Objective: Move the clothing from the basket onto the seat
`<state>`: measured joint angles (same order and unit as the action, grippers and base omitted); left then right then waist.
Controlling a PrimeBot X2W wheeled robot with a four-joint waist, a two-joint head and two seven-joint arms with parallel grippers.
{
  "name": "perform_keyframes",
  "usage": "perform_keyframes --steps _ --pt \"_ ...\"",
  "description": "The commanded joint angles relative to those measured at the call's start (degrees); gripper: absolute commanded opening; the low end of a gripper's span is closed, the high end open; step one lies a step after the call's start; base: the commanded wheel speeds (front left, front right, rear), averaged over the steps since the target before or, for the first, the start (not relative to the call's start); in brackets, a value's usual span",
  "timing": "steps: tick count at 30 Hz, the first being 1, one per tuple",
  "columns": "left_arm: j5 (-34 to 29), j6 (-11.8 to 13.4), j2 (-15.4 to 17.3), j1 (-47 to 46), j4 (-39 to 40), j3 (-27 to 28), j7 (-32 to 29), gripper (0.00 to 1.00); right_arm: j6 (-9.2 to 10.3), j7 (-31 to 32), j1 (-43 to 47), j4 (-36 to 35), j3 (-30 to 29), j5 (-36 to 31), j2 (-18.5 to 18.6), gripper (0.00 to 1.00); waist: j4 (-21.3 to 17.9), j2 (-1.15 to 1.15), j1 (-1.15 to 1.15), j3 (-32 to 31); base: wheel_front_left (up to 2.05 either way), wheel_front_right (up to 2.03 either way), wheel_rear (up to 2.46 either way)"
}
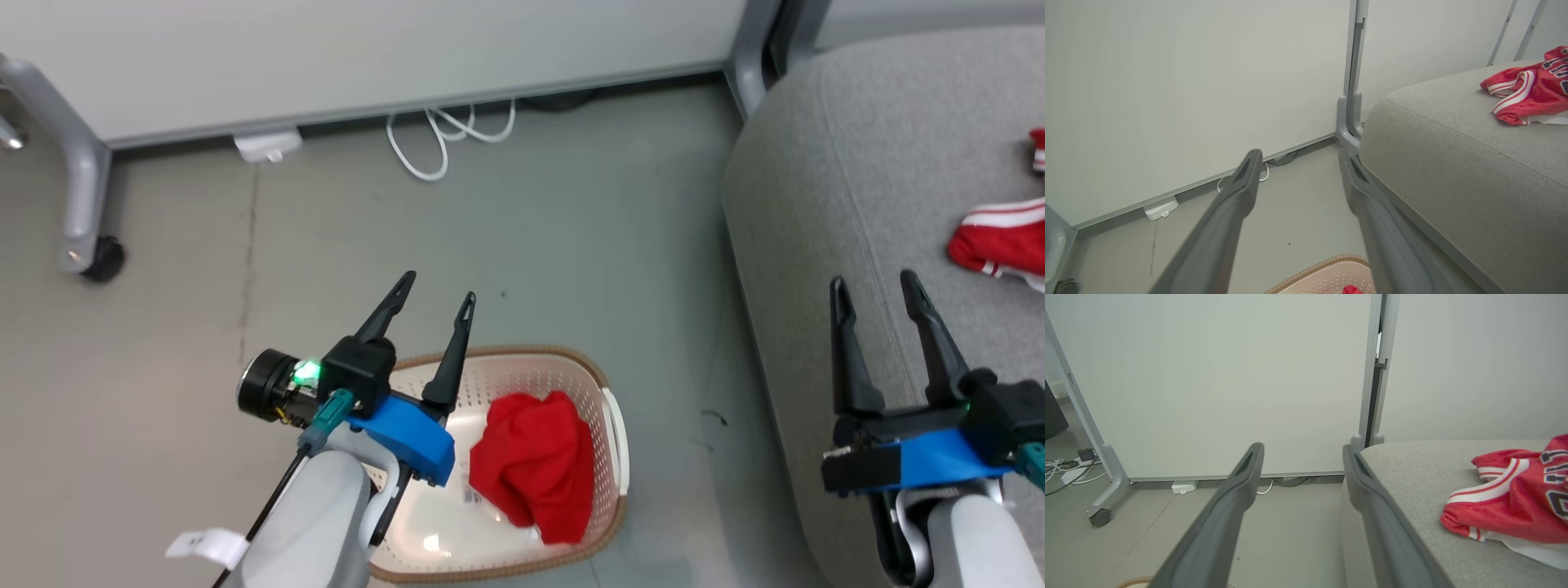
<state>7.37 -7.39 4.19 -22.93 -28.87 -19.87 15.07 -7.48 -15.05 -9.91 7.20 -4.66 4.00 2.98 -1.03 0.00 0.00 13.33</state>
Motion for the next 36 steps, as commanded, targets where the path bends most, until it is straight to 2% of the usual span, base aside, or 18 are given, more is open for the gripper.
perform_keyframes --steps 1,8,15,23,28,36 --pt "0.8 -0.1 1.1 -2.6 -2.6 -2.5 0.1 1.00 -0.03 -0.2 -1.9 -0.6 0.3 0.0 0.2 1.00 -2.2 0.00 0.00 4.2 0.00 0.00 0.00" --pt "3.8 -0.1 3.1 -9.8 -12.8 -13.1 0.2 1.00 -0.03 -0.2 -6.1 -1.8 1.1 0.4 0.4 1.00 -4.8 0.00 0.00 11.6 0.00 0.00 0.00" --pt "5.5 -0.1 3.7 -15.9 -21.3 -21.5 0.2 1.00 -0.03 -0.2 -9.3 -3.0 1.4 0.3 1.0 1.00 -6.1 0.00 0.00 18.1 0.00 0.00 0.00" --pt "6.7 -0.1 3.4 -19.9 -30.5 -27.2 0.2 1.00 -0.02 -0.2 -11.9 -4.2 2.2 0.5 1.2 1.00 -7.6 0.00 0.00 23.2 0.00 0.00 0.00" --pt "6.8 -0.1 3.0 -22.3 -36.0 -32.8 0.2 1.00 -0.03 -0.2 -13.2 -5.1 2.5 0.6 1.0 1.00 -8.3 0.00 0.00 26.3 0.00 0.00 0.00" --pt "9.6 -0.1 3.2 -26.2 -42.0 -37.1 -0.9 1.00 -0.03 -0.2 -14.7 -7.3 3.0 0.7 0.8 1.00 -9.2 0.00 0.00 31.8 0.00 0.00 0.00"
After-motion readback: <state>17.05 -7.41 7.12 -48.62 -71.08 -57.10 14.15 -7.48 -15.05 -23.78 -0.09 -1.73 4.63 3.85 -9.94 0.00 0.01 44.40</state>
